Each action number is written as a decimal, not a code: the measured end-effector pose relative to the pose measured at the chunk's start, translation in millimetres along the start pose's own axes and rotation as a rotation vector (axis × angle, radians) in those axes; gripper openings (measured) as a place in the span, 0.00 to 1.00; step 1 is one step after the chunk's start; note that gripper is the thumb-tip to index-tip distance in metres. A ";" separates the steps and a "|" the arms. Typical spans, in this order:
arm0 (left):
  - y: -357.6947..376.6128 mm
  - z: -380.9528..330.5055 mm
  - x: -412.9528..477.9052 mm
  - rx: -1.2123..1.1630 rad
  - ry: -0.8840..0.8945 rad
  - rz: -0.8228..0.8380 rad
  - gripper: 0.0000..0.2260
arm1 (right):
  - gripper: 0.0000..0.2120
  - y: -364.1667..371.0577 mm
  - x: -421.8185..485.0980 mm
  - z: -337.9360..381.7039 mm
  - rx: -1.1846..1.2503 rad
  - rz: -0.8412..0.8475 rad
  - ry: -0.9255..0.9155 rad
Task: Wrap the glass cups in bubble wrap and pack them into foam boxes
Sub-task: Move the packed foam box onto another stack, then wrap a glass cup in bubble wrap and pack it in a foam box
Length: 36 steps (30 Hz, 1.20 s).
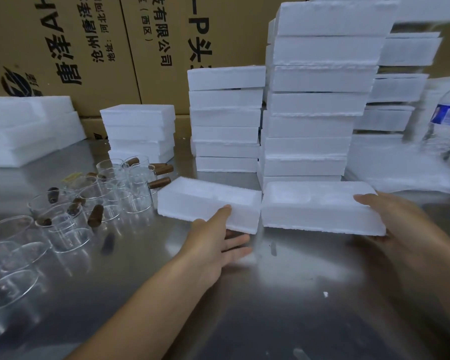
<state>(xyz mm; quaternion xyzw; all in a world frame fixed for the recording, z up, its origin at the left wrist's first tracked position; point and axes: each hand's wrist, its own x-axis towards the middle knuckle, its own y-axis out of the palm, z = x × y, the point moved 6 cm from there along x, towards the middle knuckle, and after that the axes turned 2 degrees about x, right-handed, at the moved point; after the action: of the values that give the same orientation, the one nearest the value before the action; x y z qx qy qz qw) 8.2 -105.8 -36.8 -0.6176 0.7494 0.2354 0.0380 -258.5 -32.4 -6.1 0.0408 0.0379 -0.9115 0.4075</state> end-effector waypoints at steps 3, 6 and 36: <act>3.3 3.5 -5.1 -0.037 -0.092 0.057 0.16 | 0.08 -2.3 1.9 -1.6 -0.016 -0.005 -0.018; 4.2 4.8 -6.2 -0.024 -0.145 0.088 0.20 | 0.11 -5.4 4.1 -3.6 -0.113 -0.028 -0.043; 22.5 -15.6 -18.6 1.338 1.105 -0.026 0.16 | 0.14 144.7 -65.6 64.7 -0.401 0.161 -0.820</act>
<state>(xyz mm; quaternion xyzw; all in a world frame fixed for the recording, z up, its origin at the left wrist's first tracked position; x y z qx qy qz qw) -5.0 -92.3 -9.6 -0.4999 0.6344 -0.5891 0.0268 -109.8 -86.7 59.9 -0.3998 0.0461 -0.7926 0.4580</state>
